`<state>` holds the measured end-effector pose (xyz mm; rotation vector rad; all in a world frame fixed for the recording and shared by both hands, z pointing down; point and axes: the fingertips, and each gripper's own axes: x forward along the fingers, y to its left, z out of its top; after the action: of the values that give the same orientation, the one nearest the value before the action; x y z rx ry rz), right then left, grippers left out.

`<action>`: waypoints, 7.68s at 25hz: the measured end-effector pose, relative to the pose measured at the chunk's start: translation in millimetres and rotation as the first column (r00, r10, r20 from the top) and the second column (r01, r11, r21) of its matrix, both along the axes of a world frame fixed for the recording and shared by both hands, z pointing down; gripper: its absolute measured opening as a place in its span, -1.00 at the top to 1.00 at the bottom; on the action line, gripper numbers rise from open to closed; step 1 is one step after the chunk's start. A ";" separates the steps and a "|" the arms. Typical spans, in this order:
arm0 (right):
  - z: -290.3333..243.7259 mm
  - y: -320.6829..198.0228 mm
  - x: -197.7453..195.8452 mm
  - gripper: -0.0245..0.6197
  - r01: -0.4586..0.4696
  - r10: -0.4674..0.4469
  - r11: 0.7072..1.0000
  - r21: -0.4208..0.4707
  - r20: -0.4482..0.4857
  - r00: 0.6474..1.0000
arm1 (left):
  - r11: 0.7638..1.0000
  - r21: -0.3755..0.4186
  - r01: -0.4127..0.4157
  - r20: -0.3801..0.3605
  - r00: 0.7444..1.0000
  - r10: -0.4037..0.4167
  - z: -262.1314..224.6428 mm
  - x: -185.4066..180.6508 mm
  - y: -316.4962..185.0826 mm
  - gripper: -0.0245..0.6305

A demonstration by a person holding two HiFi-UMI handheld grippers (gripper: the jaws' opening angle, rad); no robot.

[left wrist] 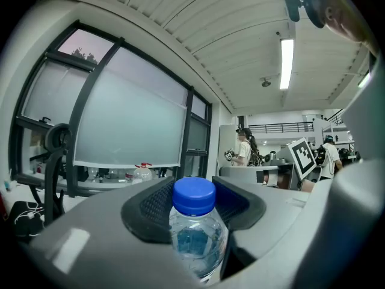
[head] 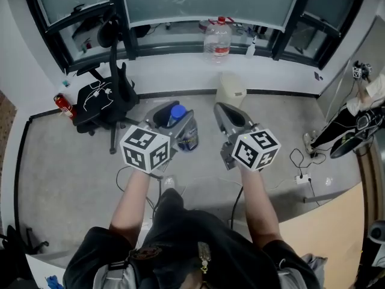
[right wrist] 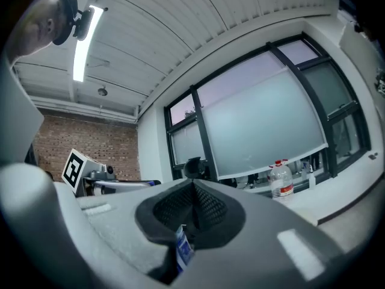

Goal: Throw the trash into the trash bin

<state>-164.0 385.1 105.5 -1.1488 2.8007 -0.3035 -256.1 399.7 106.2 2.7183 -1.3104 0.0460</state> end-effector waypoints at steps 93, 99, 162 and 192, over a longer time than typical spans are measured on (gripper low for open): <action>593.5 -649.0 299.6 0.91 -0.075 -0.173 0.828 -0.555 -0.380 0.909 | 0.839 -0.543 -0.011 0.017 1.000 0.024 484.2 288.7 -663.7 0.30; 678.5 -653.4 300.6 0.91 -0.076 -0.230 0.793 -0.604 -0.413 0.881 | 0.808 -0.587 0.054 0.051 0.998 -0.030 534.7 284.6 -663.4 0.30; 615.6 -725.3 326.9 0.91 -0.218 0.058 0.777 -0.590 -0.279 0.959 | 0.750 -0.661 -0.032 0.319 0.892 0.319 714.2 344.5 -785.0 -0.12; 487.3 -823.5 244.0 0.91 -0.169 0.052 0.892 -0.420 -0.276 0.960 | 0.913 -0.407 0.032 0.252 0.964 0.079 488.3 229.1 -932.4 0.91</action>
<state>79.9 -438.4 592.9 -1.5336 2.9565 -0.8771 -27.0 -532.7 594.5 2.4219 -1.1644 0.6327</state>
